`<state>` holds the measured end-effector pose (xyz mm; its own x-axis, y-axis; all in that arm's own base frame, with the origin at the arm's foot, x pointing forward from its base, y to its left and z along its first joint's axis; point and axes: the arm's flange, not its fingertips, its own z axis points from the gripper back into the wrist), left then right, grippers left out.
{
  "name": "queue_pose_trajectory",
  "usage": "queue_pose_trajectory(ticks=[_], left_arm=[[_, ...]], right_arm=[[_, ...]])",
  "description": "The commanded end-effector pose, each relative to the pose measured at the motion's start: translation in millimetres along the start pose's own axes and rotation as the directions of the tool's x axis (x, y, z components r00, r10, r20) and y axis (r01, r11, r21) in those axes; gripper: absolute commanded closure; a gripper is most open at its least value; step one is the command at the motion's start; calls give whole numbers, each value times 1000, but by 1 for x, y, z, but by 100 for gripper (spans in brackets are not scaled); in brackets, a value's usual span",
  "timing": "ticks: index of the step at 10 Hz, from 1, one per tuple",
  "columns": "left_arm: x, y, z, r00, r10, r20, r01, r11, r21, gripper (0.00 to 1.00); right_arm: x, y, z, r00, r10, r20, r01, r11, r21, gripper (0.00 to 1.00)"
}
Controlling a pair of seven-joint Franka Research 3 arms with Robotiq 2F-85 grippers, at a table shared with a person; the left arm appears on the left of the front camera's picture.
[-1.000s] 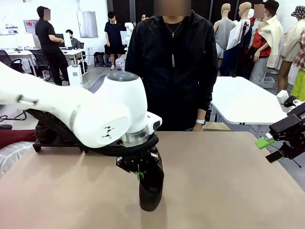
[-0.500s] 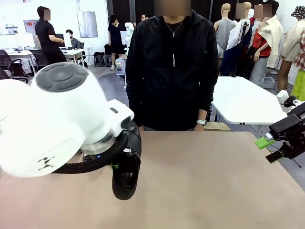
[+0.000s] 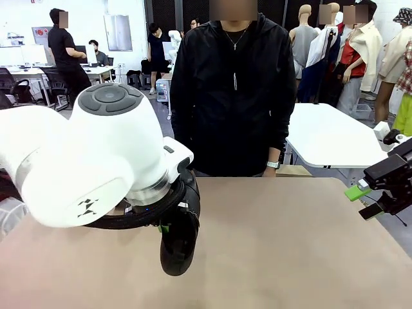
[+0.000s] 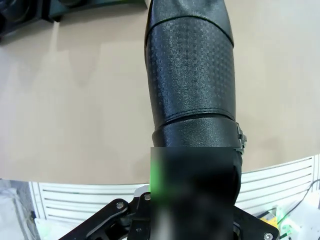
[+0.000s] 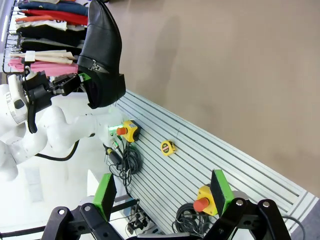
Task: Organize the shoes by placing them on the stand.
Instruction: Place the Shoe from the middle of the table onto the Shoes Stand.
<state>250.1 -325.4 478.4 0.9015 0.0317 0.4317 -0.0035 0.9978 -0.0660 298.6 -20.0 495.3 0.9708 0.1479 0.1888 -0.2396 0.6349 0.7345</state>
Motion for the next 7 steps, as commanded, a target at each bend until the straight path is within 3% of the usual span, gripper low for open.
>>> queue_pose_trajectory(ticks=[1, 2, 3, 4, 5, 7], left_arm=[[41, 13, 3, 1000, -7, -27, 6, 999, -42, 100], [87, 21, 0, 993, -101, -55, 97, 993, -70, 100], [136, 30, -9, 993, -119, -14, 117, 989, -93, 100], [179, 43, -24, 995, -97, -13, 96, 994, -57, 100], [212, 51, -40, 999, -49, 5, 49, 995, -90, 100], [261, 64, -70, 996, -63, 66, 69, 994, -89, 100]], right_arm=[[0, 0, 2, 1000, 13, -2, -13, 1000, 8, 0], [0, 0, 2, 1000, 13, -2, -13, 1000, 8, 0], [0, 0, 2, 1000, 13, -2, -13, 1000, 8, 0], [0, 0, 2, 1000, 13, -2, -13, 1000, 8, 0], [0, 0, 2, 1000, 13, -2, -13, 1000, 8, 0], [0, 0, 2, 1000, 13, -2, -13, 1000, 8, 0]])
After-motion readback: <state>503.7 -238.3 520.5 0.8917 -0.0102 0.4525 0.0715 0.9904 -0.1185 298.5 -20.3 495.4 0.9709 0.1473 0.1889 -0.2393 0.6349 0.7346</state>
